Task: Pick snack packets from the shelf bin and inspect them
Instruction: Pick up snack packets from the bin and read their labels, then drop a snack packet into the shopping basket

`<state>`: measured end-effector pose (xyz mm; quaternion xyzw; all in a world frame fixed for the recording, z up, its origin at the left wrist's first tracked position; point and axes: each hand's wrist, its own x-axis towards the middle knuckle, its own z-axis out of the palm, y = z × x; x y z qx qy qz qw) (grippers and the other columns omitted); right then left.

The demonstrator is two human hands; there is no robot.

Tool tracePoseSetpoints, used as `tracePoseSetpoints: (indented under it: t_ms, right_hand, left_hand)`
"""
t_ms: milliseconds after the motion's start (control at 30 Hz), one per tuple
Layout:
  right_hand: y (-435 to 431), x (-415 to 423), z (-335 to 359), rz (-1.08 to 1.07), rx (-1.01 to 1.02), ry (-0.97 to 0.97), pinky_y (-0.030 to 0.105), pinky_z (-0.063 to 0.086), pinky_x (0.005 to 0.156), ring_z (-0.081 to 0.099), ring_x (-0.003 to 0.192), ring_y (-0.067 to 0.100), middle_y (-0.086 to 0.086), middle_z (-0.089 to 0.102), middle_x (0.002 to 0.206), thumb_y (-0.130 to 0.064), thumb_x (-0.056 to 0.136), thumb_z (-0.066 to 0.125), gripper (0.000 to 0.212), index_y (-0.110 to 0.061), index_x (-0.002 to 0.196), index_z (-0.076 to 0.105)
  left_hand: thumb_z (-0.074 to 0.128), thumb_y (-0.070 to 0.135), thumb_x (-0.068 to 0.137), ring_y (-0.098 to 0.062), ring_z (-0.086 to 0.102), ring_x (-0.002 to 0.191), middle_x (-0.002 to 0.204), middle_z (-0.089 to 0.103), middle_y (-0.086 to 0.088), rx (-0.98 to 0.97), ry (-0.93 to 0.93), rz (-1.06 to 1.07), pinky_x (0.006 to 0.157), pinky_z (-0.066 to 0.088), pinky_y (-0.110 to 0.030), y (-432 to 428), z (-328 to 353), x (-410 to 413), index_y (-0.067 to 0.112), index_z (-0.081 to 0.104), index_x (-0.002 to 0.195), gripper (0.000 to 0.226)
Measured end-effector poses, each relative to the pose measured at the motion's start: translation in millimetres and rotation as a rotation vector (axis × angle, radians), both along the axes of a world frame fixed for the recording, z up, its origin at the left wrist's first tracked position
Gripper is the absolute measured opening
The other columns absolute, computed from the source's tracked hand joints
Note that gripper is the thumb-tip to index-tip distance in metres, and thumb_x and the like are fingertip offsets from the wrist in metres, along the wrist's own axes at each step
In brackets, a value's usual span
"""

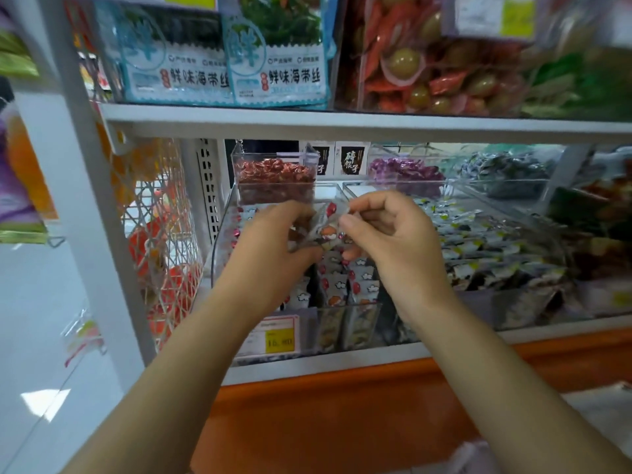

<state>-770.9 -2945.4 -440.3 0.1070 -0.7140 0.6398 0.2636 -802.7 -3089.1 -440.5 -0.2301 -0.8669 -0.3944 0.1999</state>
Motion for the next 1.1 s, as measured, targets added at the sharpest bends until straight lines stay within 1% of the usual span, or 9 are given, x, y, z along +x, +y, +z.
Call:
tracePoseSetpoints:
  t_ms: [67,133,233,367,500,600,733,867,1100]
  right_hand:
    - [-0.4,2.7,-4.4,0.030,-0.060,-0.012,0.018,0.052,0.058,0.064,0.068,0.007,0.004,0.066,0.085,-0.003,0.086,0.063,0.009,-0.011,0.083,0.061]
    - [-1.0,4.2,-9.9,0.064,-0.113,-0.029,0.019,0.053,0.062,0.067,0.074,0.007,0.001,0.069,0.091,-0.002,0.086,0.062,0.009,-0.010,0.082,0.061]
    - [-1.3,3.7,-16.5,0.117,-0.184,-0.044,0.021,0.054,0.069,0.068,0.083,0.011,0.001,0.070,0.097,-0.001,0.086,0.061,0.011,-0.011,0.082,0.062]
    - [-1.1,0.9,-16.4,0.240,-0.338,-0.073,0.023,0.054,0.071,0.067,0.081,0.014,0.001,0.071,0.096,0.002,0.083,0.060,0.014,-0.010,0.079,0.063]
    - [2.2,-2.3,-16.1,0.322,-0.369,-0.085,0.028,0.056,0.077,0.067,0.087,0.016,0.004,0.070,0.098,0.004,0.083,0.057,0.014,-0.008,0.080,0.062]
    - [3.3,-3.1,-16.9,0.332,-0.346,-0.083,0.023,0.054,0.072,0.065,0.084,0.014,0.003,0.070,0.098,0.006,0.084,0.056,0.017,-0.009,0.080,0.062]
    - [4.5,-4.0,-18.5,0.354,-0.354,-0.070,0.021,0.052,0.070,0.064,0.080,0.010,0.001,0.071,0.096,0.006,0.083,0.056,0.017,-0.009,0.079,0.063]
    - [6.5,-3.6,-17.5,0.394,-0.406,-0.073,0.020,0.052,0.067,0.063,0.077,0.010,0.001,0.070,0.095,-0.007,0.070,0.062,0.008,-0.010,0.078,0.064]
    - [10.4,-3.3,-15.5,0.445,-0.465,-0.088,0.020,0.053,0.064,0.061,0.072,0.012,0.003,0.070,0.091,-0.005,0.067,0.061,0.009,-0.009,0.073,0.065]
  left_hand:
    - [0.070,0.017,0.081,0.001,0.051,0.084,0.093,0.053,0.016,0.063,-0.029,-0.032,0.063,0.042,-0.007,-0.7,-3.6,4.0,0.025,0.054,0.106,0.030]
    - [0.071,0.016,0.080,0.006,0.051,0.082,0.089,0.053,0.017,0.108,-0.055,-0.060,0.063,0.043,-0.004,-1.6,-6.2,6.0,0.028,0.050,0.095,0.028]
    - [0.070,0.019,0.080,0.004,0.054,0.087,0.094,0.057,0.014,0.127,-0.103,-0.086,0.066,0.042,-0.001,-3.0,-8.3,6.3,0.026,0.053,0.102,0.029]
    - [0.069,0.020,0.080,0.005,0.058,0.091,0.099,0.063,0.014,0.225,-0.168,-0.180,0.074,0.048,-0.009,-4.7,-6.1,8.3,0.034,0.055,0.105,0.032]
    - [0.063,0.032,0.080,-0.002,0.061,0.100,0.108,0.065,0.009,0.287,-0.247,-0.267,0.089,0.052,-0.029,-7.9,-3.9,11.2,0.026,0.059,0.117,0.038]
    - [0.053,0.039,0.080,-0.010,0.063,0.101,0.106,0.069,0.006,0.341,-0.282,-0.321,0.093,0.052,-0.035,-10.6,-3.8,12.8,0.023,0.064,0.114,0.039]
    - [0.049,0.037,0.080,-0.007,0.064,0.102,0.108,0.069,0.008,0.395,-0.300,-0.361,0.091,0.051,-0.025,-10.2,-6.5,12.1,0.023,0.066,0.112,0.038]
    - [0.048,0.033,0.082,-0.007,0.065,0.099,0.104,0.071,0.007,0.448,-0.280,-0.381,0.085,0.052,-0.018,-6.1,-8.8,11.4,0.023,0.066,0.108,0.033]
    - [0.047,0.037,0.080,-0.005,0.065,0.093,0.098,0.070,0.012,0.450,-0.201,-0.363,0.082,0.052,-0.017,-2.1,-9.5,10.3,0.033,0.066,0.096,0.025]
